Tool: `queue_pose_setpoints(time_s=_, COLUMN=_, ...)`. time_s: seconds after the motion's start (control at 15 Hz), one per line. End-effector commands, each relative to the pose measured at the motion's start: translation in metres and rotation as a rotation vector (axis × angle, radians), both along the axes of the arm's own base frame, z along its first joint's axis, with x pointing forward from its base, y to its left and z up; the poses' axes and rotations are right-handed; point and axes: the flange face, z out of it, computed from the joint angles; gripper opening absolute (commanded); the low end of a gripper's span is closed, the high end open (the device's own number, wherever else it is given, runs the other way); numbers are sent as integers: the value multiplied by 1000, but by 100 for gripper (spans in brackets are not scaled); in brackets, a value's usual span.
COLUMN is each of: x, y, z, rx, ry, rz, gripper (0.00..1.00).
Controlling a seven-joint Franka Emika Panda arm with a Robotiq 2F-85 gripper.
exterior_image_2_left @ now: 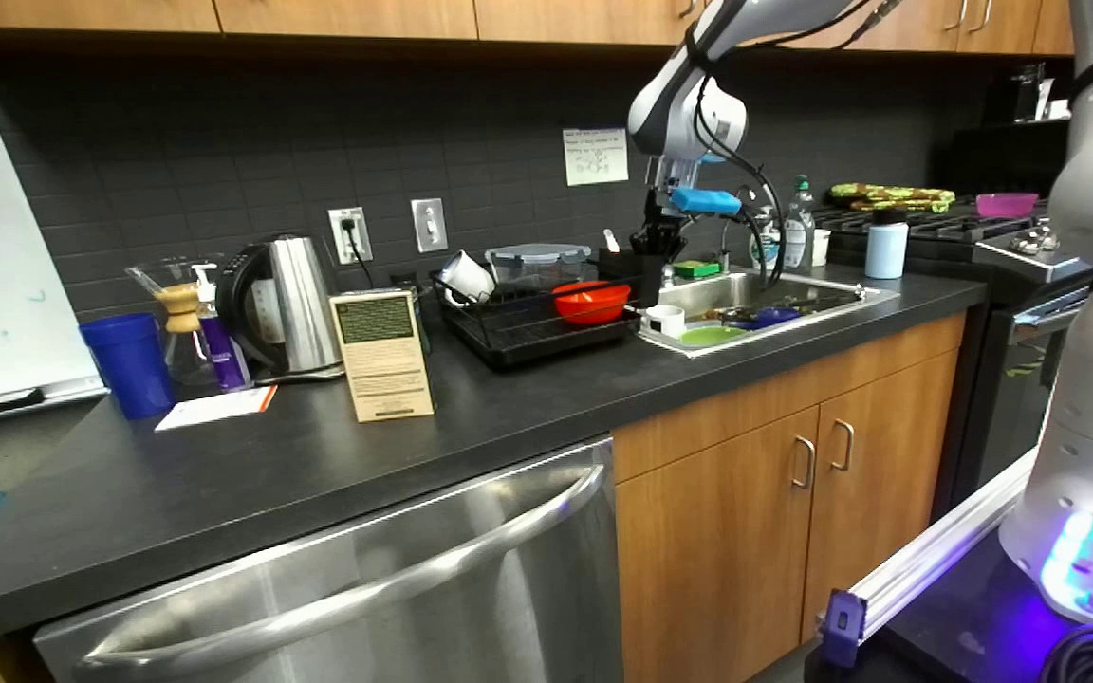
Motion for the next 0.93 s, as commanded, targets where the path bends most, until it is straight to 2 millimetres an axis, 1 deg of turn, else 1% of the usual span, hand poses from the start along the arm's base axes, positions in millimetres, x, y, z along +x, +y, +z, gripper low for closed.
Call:
queue_pose_setpoints(time_s=0.0, x=-5, y=-5, z=2, rx=0, ry=6, rz=-4, gripper=1)
queue_pose_setpoints(time_s=0.13, x=-6, y=-4, z=3, rx=6, ry=8, rz=-7, gripper=1)
queue_pose_setpoints(time_s=0.27, x=-9, y=1, z=5, rx=0, ry=-3, rz=-1, gripper=1)
queue_pose_setpoints(time_s=0.53, x=-19, y=16, z=5, rx=-47, ry=-40, rz=38, gripper=1)
queue_pose_setpoints(time_s=0.87, x=-35, y=30, z=4, rx=-129, ry=-85, rz=79, gripper=1)
